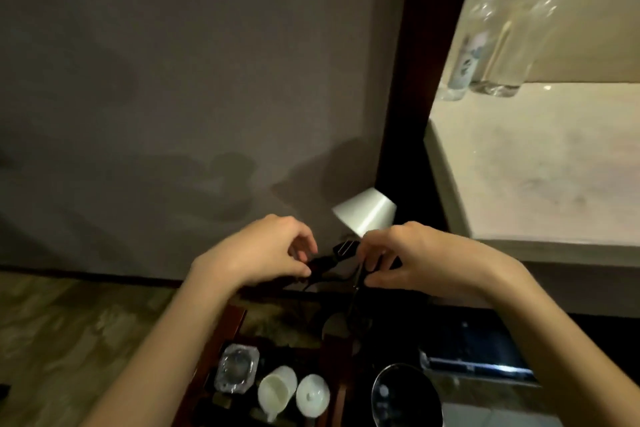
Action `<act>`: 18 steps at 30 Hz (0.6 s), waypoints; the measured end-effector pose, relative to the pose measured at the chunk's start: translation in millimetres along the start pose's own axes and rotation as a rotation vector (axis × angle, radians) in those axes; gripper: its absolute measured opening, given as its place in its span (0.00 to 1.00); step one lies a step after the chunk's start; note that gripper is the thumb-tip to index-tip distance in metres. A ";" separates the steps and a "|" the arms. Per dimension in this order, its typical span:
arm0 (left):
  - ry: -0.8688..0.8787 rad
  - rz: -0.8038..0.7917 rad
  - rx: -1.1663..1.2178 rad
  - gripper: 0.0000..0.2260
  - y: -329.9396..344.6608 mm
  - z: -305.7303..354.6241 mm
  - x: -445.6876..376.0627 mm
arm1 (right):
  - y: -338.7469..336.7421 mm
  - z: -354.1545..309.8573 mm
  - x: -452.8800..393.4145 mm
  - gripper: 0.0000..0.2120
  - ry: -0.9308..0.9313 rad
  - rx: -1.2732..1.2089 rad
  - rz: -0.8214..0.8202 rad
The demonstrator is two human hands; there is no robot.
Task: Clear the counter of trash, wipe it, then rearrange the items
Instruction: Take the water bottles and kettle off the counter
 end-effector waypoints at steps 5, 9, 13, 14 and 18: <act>0.034 0.017 -0.015 0.11 -2.2 80.1 -19.7 | -45.5 54.7 45.5 0.14 -0.032 0.059 0.020; 0.038 0.050 0.001 0.09 2.7 141.7 -40.6 | -78.6 102.6 76.4 0.14 -0.068 0.109 0.026; 0.045 0.073 0.020 0.09 7.2 189.6 -61.5 | -103.0 144.0 95.1 0.16 -0.069 0.103 0.023; 0.043 0.075 0.013 0.10 7.9 199.6 -67.1 | -108.5 152.8 99.0 0.16 -0.066 0.109 0.027; 0.063 0.074 -0.026 0.12 2.1 234.3 -86.5 | -126.0 182.2 111.3 0.16 -0.026 0.108 0.038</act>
Point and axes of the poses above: each hand's wrist, its own x-axis away from the middle knuckle, its own y-axis out of the palm, z = x × y, the point moved 2 cm from there along -x, towards the middle knuckle, and after that the axes turned 11 degrees about x, right-handed, at the moved point
